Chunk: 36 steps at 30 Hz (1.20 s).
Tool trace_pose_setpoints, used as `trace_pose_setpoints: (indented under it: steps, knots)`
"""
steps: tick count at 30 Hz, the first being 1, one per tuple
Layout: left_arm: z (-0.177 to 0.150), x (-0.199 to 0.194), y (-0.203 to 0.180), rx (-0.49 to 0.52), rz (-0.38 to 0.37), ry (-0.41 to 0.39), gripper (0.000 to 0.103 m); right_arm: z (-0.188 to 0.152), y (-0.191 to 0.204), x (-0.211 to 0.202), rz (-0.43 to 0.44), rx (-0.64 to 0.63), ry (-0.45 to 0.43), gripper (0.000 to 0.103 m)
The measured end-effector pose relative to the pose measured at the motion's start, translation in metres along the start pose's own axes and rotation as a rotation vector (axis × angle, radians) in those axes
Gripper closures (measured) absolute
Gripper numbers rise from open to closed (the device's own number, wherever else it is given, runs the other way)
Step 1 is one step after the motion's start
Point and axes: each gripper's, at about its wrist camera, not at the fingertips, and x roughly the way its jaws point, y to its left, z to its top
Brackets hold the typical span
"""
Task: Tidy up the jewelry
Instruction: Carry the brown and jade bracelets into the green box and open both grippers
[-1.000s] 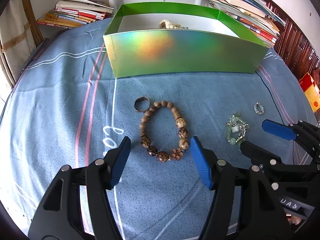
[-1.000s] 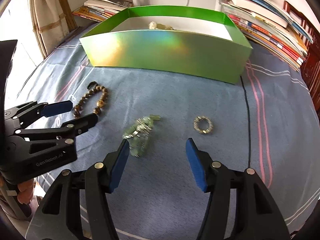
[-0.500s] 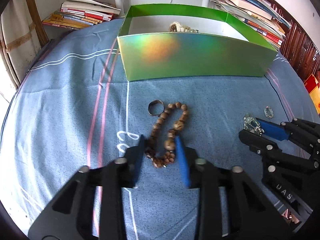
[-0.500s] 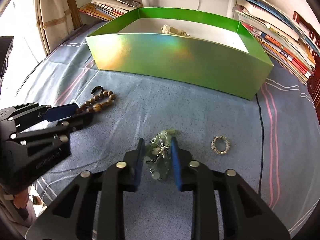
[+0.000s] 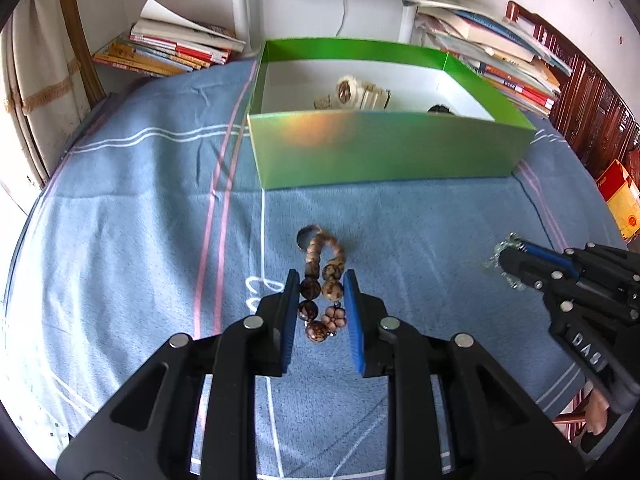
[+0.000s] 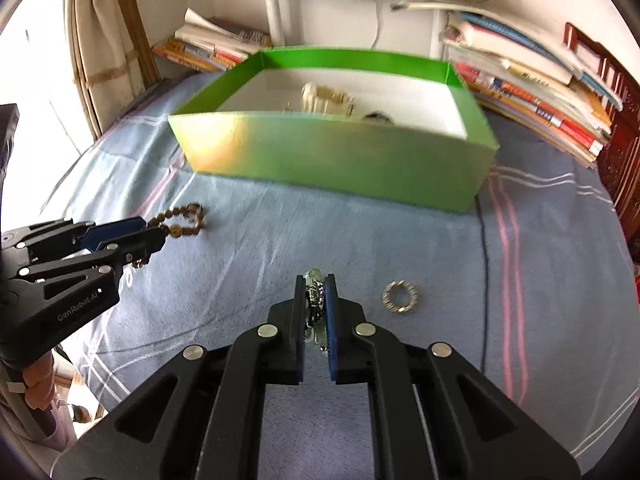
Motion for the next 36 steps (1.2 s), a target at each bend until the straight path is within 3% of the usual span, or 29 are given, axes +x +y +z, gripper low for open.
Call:
trace_pose_setpoints:
  steps: [9,10,11,16,20,21,23,25,29,32,34,36]
  knots:
    - [0.016,-0.028,-0.006,0.017,-0.018,-0.071,0.081,0.014,-0.006,-0.018,0.001,0.017,-0.049,0.094]
    - [0.020,-0.032,-0.005,0.020,-0.019,-0.085,0.082,0.019,-0.009,-0.023,0.000,0.019,-0.065,0.094]
    - [0.026,-0.038,-0.005,0.023,-0.022,-0.105,0.098,0.025,-0.012,-0.030,-0.004,0.020,-0.088,0.094]
    - [0.063,-0.055,-0.003,0.028,-0.047,-0.165,0.098,0.061,-0.018,-0.051,-0.018,0.027,-0.182,0.094]
    - [0.078,-0.057,-0.005,0.045,-0.027,-0.179,0.098,0.066,-0.013,-0.057,-0.032,0.007,-0.207,0.094]
    - [0.075,-0.054,-0.004,0.044,-0.027,-0.173,0.096,0.063,-0.013,-0.054,-0.027,0.004,-0.195,0.094]
    - [0.066,-0.040,-0.001,0.044,-0.012,-0.126,0.077,0.051,-0.011,-0.039,-0.010,0.005,-0.142,0.094]
    - [0.051,-0.018,0.005,0.040,0.011,-0.057,0.072,0.038,-0.011,-0.023,0.005,0.013,-0.085,0.094]
    - [0.023,0.025,0.019,0.005,0.051,0.079,0.071,0.014,-0.009,0.012,0.038,0.035,0.028,0.094]
    - [0.013,0.037,0.020,0.008,0.048,0.113,0.064,0.006,-0.005,0.020,0.051,0.039,0.057,0.094]
    - [0.009,0.039,0.017,0.020,0.051,0.103,0.064,0.004,-0.003,0.022,0.054,0.039,0.062,0.094]
    - [0.008,0.039,0.016,0.022,0.032,0.099,0.076,0.003,-0.002,0.022,0.056,0.037,0.062,0.094]
